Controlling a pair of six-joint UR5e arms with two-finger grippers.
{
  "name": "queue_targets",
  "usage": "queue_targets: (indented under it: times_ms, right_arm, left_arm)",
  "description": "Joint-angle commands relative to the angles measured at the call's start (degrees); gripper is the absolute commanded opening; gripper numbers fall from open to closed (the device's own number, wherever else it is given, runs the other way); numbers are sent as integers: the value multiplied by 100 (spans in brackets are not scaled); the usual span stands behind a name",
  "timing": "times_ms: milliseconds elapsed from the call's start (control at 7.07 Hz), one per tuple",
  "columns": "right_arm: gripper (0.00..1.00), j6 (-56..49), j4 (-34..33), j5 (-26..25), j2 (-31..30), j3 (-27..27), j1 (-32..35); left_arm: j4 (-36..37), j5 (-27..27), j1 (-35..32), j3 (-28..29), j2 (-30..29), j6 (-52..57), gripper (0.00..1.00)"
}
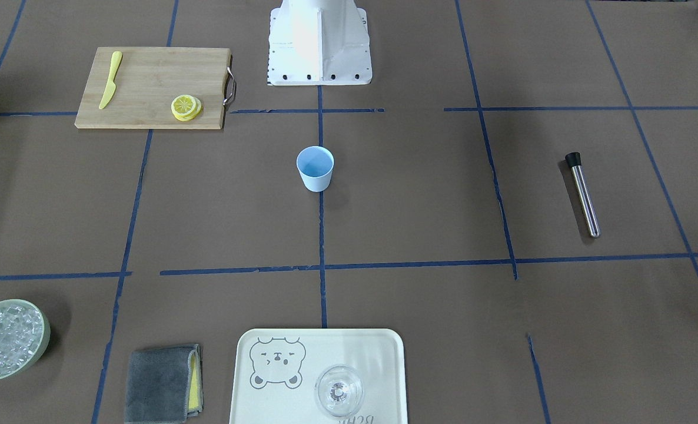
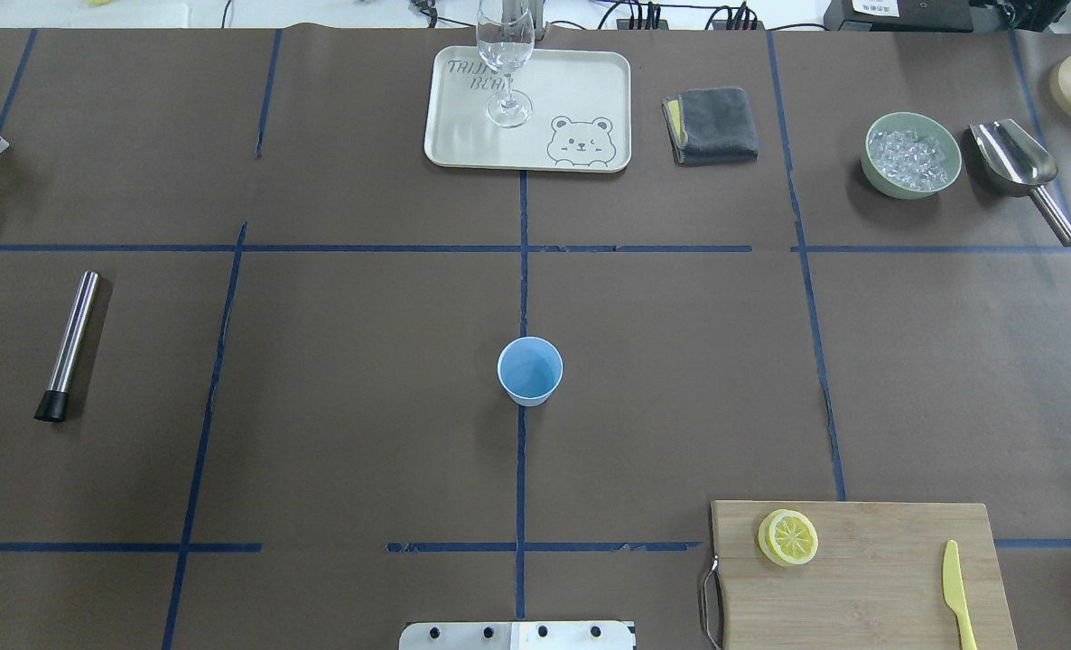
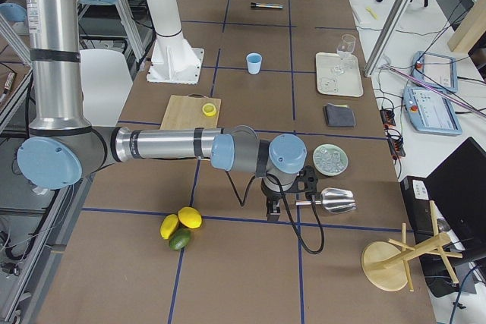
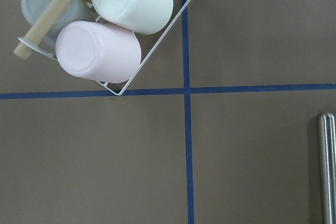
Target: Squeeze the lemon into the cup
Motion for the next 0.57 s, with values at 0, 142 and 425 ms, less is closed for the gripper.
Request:
queue_targets:
  times_ms: [0, 142, 425]
  right_arm:
    - [100, 904, -71, 11, 410, 565, -146]
    - [100, 926, -2, 211, 299, 613, -477]
    - [100, 1544, 77, 31, 298, 989, -1303]
  left_arm:
    - [-7, -9, 0, -12, 2, 13, 100]
    - [2, -9, -9, -134, 2, 13, 100]
    - [-7, 8, -9, -179, 2, 13, 100]
